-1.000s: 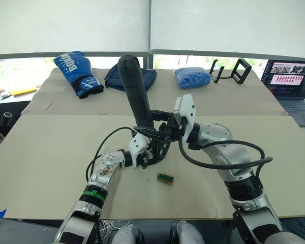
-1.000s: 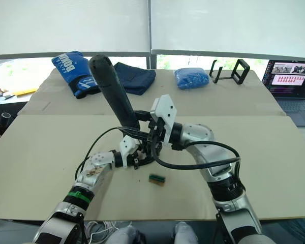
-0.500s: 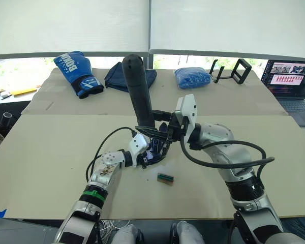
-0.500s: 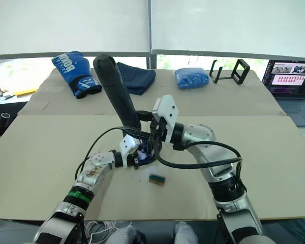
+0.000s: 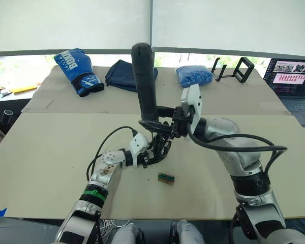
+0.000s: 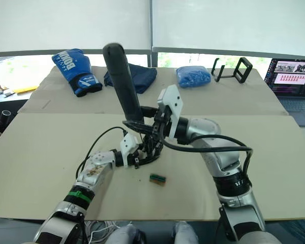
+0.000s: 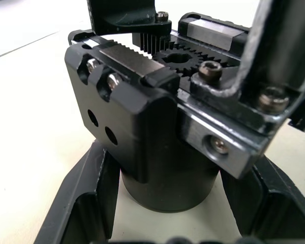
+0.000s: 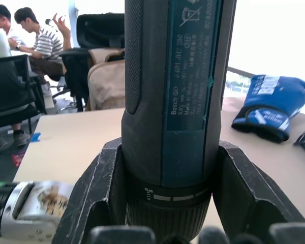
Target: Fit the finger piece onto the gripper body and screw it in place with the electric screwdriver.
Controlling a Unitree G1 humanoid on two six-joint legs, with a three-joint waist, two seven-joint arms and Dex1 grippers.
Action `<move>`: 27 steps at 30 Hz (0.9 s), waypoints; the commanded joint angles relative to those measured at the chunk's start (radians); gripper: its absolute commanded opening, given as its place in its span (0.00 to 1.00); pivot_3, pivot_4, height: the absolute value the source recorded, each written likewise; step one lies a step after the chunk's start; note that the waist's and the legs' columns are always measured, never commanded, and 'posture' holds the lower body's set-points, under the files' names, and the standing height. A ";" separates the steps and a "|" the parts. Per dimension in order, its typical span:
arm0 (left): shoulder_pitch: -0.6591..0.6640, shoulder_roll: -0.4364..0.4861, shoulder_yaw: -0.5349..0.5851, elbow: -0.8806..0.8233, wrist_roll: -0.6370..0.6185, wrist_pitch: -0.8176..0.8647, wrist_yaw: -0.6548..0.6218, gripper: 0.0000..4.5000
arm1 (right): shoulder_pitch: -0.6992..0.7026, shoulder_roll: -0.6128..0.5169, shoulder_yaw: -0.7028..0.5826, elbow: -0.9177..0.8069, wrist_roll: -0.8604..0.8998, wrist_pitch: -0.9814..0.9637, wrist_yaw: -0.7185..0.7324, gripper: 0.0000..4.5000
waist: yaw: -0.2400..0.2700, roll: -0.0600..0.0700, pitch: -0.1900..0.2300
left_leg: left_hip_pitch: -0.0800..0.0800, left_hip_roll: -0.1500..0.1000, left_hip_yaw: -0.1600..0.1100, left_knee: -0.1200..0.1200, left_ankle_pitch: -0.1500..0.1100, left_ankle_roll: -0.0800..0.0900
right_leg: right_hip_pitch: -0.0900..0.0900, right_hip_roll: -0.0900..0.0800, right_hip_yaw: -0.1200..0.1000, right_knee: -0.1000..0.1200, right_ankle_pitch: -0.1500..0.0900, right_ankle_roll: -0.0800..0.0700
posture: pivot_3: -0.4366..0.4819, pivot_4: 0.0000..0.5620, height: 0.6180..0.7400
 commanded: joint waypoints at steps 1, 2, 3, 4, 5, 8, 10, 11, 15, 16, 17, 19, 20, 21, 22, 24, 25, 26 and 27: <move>0.005 -0.001 -0.013 0.056 0.033 0.007 0.029 0.51 | -0.034 -0.018 -0.061 -0.079 0.049 -0.020 0.020 0.43 | 0.002 0.000 0.000 | 0.000 0.000 0.000 0.000 0.000 0.000 | 0.000 0.000 0.000 0.000 0.000 0.000 | 0.48 0.27 1.00; 0.003 -0.002 -0.011 0.061 0.038 -0.004 0.043 0.51 | -0.032 -0.022 -0.067 -0.087 0.057 -0.019 0.027 0.43 | 0.003 0.000 0.000 | 0.000 0.000 0.000 0.000 0.000 0.000 | 0.001 0.000 -0.001 0.000 0.000 0.000 | 0.48 0.27 1.00; 0.001 -0.004 -0.007 0.067 0.040 -0.009 0.054 0.51 | -0.030 -0.027 -0.072 -0.094 0.065 -0.020 0.032 0.43 | 0.004 0.000 0.000 | 0.001 0.000 0.000 0.000 0.000 0.000 | 0.001 0.000 -0.001 0.000 0.000 0.000 | 0.48 0.27 1.00; -0.001 -0.007 -0.004 0.071 0.037 -0.010 0.058 0.51 | -0.027 -0.029 -0.078 -0.102 0.078 -0.022 0.040 0.43 | 0.005 0.000 0.000 | 0.001 0.000 0.000 0.000 0.000 0.000 | 0.001 0.000 -0.001 -0.001 0.000 0.000 | 0.48 0.27 1.00; -0.002 -0.009 -0.001 0.075 0.032 -0.009 0.059 0.51 | -0.023 -0.030 -0.084 -0.110 0.092 -0.024 0.049 0.43 | 0.005 0.000 0.000 | 0.000 0.000 0.000 0.000 0.000 0.000 | 0.001 0.000 -0.001 -0.001 0.000 0.000 | 0.48 0.27 1.00; 0.000 -0.006 -0.002 0.077 0.031 -0.010 0.059 0.51 | -0.008 -0.027 -0.111 -0.147 0.163 -0.024 0.077 0.43 | 0.006 0.000 0.000 | 0.001 0.000 0.000 0.000 0.000 0.001 | 0.001 0.000 -0.001 -0.001 0.000 0.000 | 0.48 0.27 1.00; 0.001 0.001 -0.003 0.079 0.042 -0.016 0.071 0.63 | 0.000 -0.021 -0.134 -0.179 0.226 -0.021 0.093 0.43 | 0.006 -0.001 0.000 | 0.000 0.000 0.000 0.000 0.000 0.001 | 0.001 0.000 -0.001 -0.001 0.000 0.000 | 0.48 0.27 1.00; 0.002 0.004 -0.003 0.079 0.045 -0.017 0.075 0.75 | 0.002 -0.020 -0.141 -0.190 0.248 -0.021 0.095 0.43 | 0.005 -0.001 0.000 | 0.000 0.000 0.000 0.000 0.000 0.001 | 0.001 0.000 -0.001 -0.001 0.000 0.000 | 0.48 0.27 1.00; 0.007 0.011 -0.003 0.074 0.037 -0.019 0.070 1.00 | -0.005 -0.025 -0.158 -0.233 0.305 -0.014 0.082 0.43 | 0.005 -0.001 0.000 | 0.002 0.000 0.000 0.000 0.000 0.001 | 0.002 0.000 0.000 -0.001 0.000 0.000 | 0.48 0.27 1.00; 0.018 0.023 0.002 0.055 0.028 -0.024 0.056 1.00 | -0.009 -0.042 -0.177 -0.247 0.339 0.007 0.073 0.43 | 0.005 -0.001 0.000 | 0.002 0.000 0.000 0.000 0.000 0.001 | 0.002 0.000 0.000 -0.001 0.000 0.000 | 0.48 0.27 1.00; 0.029 0.036 0.009 0.036 0.017 -0.021 0.043 1.00 | -0.015 -0.062 -0.198 -0.253 0.371 0.027 0.065 0.43 | 0.004 -0.001 0.000 | 0.002 0.000 0.000 0.000 0.000 0.001 | 0.002 0.000 0.000 -0.001 0.000 0.000 | 0.48 0.27 1.00; 0.058 0.070 0.027 -0.009 -0.014 -0.012 0.007 1.00 | -0.024 -0.127 -0.248 -0.255 0.445 0.080 0.048 0.43 | -0.001 -0.002 0.001 | 0.001 0.000 -0.001 0.000 0.000 0.001 | 0.001 0.000 0.000 -0.001 0.000 0.000 | 0.48 0.27 1.00; 0.078 0.096 0.043 -0.040 -0.038 -0.003 -0.019 1.00 | -0.030 -0.175 -0.281 -0.246 0.489 0.117 0.041 0.43 | -0.004 -0.002 0.002 | 0.001 0.001 -0.001 -0.001 0.000 0.000 | 0.001 0.000 0.000 -0.001 0.000 0.000 | 0.48 0.27 1.00; 0.092 0.114 0.052 -0.063 -0.055 0.005 -0.037 1.00 | -0.033 -0.211 -0.303 -0.240 0.524 0.142 0.033 0.43 | -0.009 -0.002 0.002 | 0.001 0.001 0.000 -0.001 0.000 0.001 | 0.000 0.000 0.000 -0.001 0.000 0.000 | 0.48 0.27 1.00; 0.113 0.144 0.071 -0.088 -0.084 0.008 -0.071 1.00 | -0.042 -0.262 -0.334 -0.221 0.556 0.173 0.027 0.43 | -0.014 -0.002 0.002 | 0.001 0.001 0.000 -0.001 0.000 0.000 | 0.000 0.000 0.001 -0.001 0.001 0.000 | 0.48 0.27 1.00; 0.150 0.199 0.110 -0.133 -0.150 0.048 -0.134 1.00 | -0.054 -0.363 -0.381 -0.174 0.613 0.243 0.024 0.43 | -0.020 -0.001 0.003 | 0.000 0.001 0.000 -0.002 0.000 0.000 | -0.002 -0.001 0.001 -0.001 0.000 0.000 | 0.48 0.27 1.00; 0.175 0.239 0.137 -0.159 -0.191 0.034 -0.193 1.00 | -0.055 -0.454 -0.402 -0.134 0.641 0.324 0.021 0.43 | -0.020 -0.001 0.004 | -0.001 0.001 0.000 -0.002 0.000 0.000 | -0.003 -0.001 0.002 -0.001 0.000 -0.001 | 0.48 0.27 1.00; 0.196 0.279 0.158 -0.191 -0.238 0.043 -0.263 1.00 | -0.056 -0.537 -0.410 -0.098 0.656 0.400 0.017 0.43 | -0.020 0.000 0.005 | -0.001 0.001 0.000 -0.003 0.000 0.000 | -0.003 -0.002 0.003 -0.001 0.000 -0.001 | 0.48 0.27 1.00; 0.209 0.319 0.184 -0.224 -0.289 0.065 -0.325 1.00 | -0.063 -0.618 -0.413 -0.052 0.692 0.490 0.003 0.43 | -0.019 0.000 0.006 | -0.002 0.001 0.000 -0.003 0.000 -0.001 | -0.005 -0.002 0.002 -0.001 -0.001 -0.002 | 0.48 0.27 1.00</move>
